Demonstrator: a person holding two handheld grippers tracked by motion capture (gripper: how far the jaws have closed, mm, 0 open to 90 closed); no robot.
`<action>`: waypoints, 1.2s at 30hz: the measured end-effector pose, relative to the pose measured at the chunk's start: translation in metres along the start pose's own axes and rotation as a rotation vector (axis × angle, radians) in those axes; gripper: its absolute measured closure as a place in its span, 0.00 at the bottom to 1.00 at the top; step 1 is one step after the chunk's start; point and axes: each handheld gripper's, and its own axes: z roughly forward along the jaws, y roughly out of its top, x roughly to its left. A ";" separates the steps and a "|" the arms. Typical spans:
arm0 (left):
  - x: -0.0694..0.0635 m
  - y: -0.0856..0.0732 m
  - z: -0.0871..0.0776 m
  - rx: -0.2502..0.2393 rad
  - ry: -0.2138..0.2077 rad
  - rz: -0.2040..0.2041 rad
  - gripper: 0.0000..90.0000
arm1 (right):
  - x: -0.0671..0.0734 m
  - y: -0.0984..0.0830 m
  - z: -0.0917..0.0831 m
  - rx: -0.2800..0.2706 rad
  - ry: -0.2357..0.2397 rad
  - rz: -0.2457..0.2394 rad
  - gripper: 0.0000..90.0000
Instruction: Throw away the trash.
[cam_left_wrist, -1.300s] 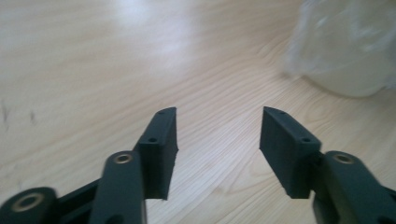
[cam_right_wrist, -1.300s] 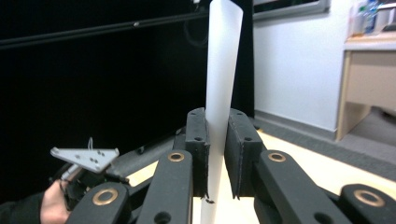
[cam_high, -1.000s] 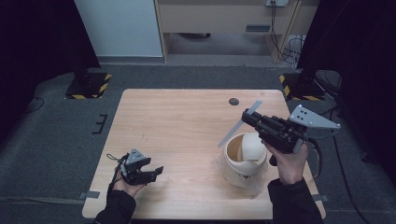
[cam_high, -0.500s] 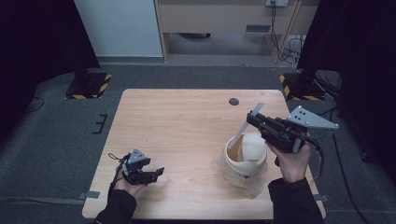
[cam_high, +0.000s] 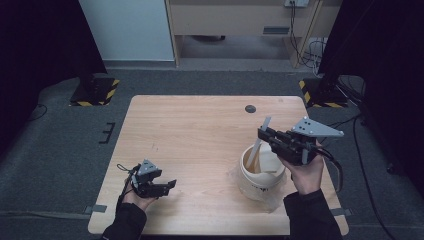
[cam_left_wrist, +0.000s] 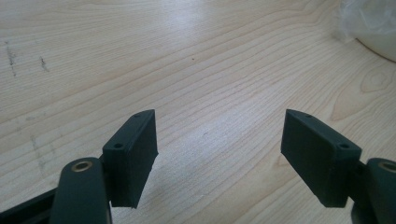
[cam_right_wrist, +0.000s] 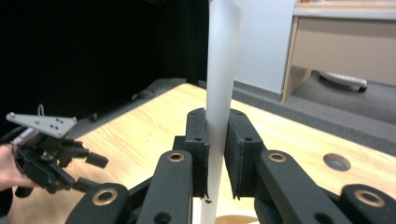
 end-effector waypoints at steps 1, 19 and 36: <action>0.000 0.000 0.000 0.000 0.000 0.000 0.30 | 0.000 -0.001 0.002 0.009 0.000 -0.002 0.89; 0.000 0.000 0.001 0.006 -0.002 0.002 0.30 | 0.002 -0.014 0.014 0.087 0.007 -0.001 0.81; 0.001 0.000 0.000 0.007 -0.001 -0.002 0.29 | -0.032 -0.008 -0.024 -0.101 -0.105 0.072 0.52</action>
